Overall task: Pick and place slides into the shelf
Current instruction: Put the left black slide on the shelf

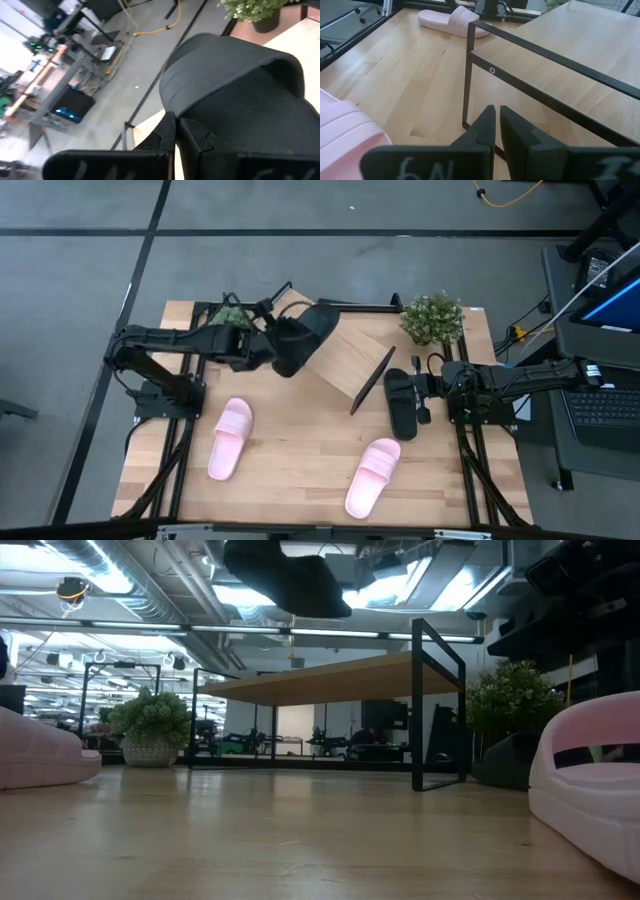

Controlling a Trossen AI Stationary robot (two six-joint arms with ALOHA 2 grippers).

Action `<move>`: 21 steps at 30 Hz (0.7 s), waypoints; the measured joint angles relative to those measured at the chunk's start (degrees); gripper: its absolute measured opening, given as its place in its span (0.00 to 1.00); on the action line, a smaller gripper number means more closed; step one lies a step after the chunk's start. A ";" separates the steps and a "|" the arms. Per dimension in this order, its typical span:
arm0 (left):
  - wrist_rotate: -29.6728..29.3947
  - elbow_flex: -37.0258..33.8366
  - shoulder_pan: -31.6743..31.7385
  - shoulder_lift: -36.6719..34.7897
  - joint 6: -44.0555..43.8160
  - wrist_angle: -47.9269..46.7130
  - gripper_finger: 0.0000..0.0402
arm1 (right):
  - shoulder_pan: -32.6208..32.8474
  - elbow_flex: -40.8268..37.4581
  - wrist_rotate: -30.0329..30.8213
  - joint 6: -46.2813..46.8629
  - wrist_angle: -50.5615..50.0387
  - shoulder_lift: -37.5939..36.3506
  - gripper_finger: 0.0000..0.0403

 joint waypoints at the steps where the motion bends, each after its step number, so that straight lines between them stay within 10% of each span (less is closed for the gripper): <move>1: 1.32 0.00 0.83 0.00 0.61 0.39 0.00 | 0.00 0.00 -0.02 0.00 0.00 0.00 0.07; 21: 8.39 -0.68 6.22 0.01 1.07 8.02 0.00 | 0.00 0.00 -0.02 0.04 -0.07 0.00 0.07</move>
